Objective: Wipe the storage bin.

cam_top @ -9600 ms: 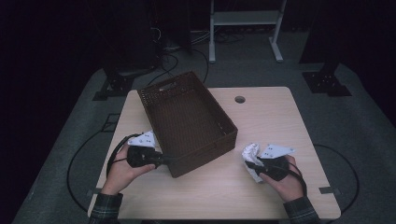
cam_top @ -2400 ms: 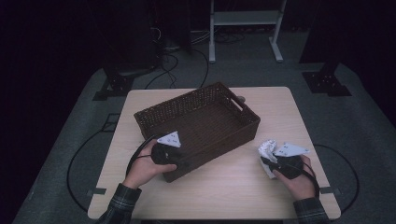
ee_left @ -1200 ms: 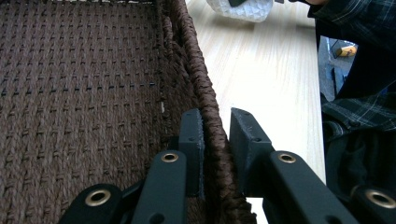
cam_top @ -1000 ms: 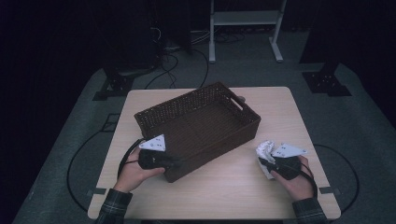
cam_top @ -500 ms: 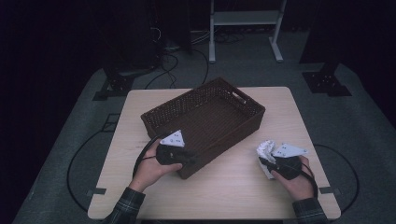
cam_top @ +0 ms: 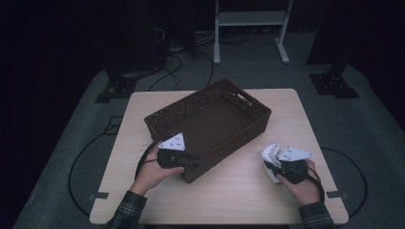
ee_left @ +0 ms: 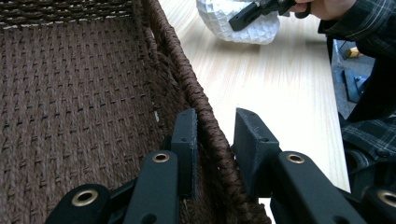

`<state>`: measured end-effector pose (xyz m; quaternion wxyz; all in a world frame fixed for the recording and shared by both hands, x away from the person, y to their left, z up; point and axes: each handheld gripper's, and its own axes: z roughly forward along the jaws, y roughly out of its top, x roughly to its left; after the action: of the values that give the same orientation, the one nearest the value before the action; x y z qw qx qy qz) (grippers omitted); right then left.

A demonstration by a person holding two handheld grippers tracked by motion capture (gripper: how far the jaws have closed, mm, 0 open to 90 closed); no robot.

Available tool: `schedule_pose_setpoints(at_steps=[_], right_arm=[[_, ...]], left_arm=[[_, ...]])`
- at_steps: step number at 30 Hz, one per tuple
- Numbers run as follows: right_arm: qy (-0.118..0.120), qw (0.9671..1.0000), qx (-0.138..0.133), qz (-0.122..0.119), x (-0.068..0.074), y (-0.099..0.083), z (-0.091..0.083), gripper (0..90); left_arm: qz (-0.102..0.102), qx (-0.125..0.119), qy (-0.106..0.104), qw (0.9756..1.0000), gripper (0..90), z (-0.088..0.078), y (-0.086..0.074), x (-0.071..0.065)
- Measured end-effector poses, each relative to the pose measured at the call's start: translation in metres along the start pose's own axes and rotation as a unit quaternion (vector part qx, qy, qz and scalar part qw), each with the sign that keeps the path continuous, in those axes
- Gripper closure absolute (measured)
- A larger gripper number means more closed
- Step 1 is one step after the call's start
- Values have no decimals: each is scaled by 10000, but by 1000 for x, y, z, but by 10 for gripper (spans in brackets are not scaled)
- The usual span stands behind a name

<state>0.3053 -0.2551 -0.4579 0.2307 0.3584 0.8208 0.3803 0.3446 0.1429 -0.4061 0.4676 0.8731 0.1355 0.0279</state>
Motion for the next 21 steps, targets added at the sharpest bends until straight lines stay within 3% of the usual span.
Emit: schedule_pose_setpoints(at_steps=[6, 12, 21], right_arm=[[-16, 9999, -87, -64, -3, 11, -1, 681], [-81, 9994, -343, -37, -21, 35, 0, 683], [-60, 9983, -434, 397, -56, 60, 20, 692]], left_arm=[[-64, 17, -11, 10000, 698, 0, 0, 0], [-158, 17, 20, 9999, 693, 1, 0, 0], [-293, 47, 58, 9995, 686, 1, 1, 0]])
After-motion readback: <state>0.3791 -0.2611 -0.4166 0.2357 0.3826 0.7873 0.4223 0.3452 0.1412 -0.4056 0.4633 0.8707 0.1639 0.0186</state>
